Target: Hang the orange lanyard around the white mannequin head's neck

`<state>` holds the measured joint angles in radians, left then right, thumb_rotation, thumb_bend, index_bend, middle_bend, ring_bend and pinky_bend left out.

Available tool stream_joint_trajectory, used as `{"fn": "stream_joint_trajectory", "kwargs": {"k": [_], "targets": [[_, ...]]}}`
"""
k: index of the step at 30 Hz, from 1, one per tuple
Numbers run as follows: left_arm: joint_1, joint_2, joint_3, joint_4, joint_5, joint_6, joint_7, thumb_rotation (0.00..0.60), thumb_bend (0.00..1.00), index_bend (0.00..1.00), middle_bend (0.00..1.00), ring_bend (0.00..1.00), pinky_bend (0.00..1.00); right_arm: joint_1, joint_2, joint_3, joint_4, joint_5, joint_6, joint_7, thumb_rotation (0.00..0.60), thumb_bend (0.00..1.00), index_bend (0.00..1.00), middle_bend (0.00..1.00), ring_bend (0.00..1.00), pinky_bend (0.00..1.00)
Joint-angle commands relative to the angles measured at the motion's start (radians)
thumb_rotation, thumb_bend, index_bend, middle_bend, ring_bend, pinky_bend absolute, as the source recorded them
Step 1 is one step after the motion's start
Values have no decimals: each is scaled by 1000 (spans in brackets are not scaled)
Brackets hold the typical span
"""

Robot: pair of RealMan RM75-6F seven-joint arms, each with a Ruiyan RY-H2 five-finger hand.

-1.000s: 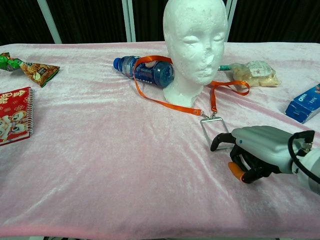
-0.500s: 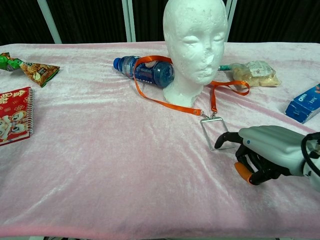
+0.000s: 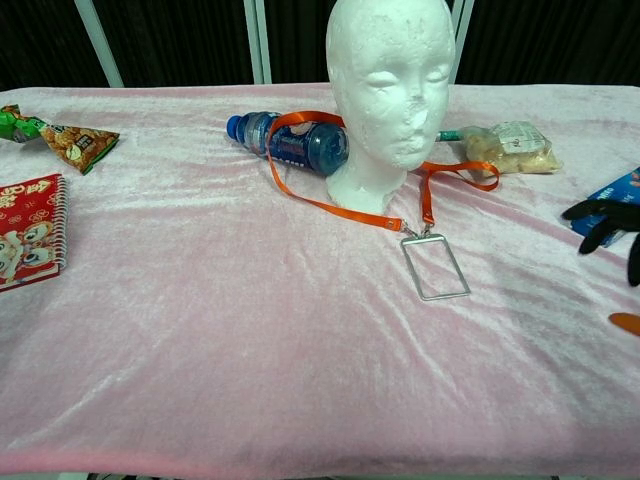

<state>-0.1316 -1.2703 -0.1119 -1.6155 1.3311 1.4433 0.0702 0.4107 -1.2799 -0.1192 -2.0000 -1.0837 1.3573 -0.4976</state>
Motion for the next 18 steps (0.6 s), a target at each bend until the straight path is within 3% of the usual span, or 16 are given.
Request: {"fn": "stream_joint_trajectory", "kwargs": {"k": [1, 10, 18], "targets": [[5, 5, 8, -11, 3, 2, 14, 600, 100, 213, 22, 0, 0, -101, 75, -51, 42, -144, 96, 134, 600, 181, 117, 110, 267, 279], [26, 13, 24, -46, 17, 27, 25, 600, 100, 211, 22, 0, 0, -218, 78, -71, 306, -374, 222, 385, 600, 151, 117, 61, 165, 182], [41, 22, 37, -69, 39, 39, 10, 600, 100, 211, 22, 0, 0, -246, 47, -31, 413, -426, 237, 405, 600, 147, 117, 45, 146, 168]]}}
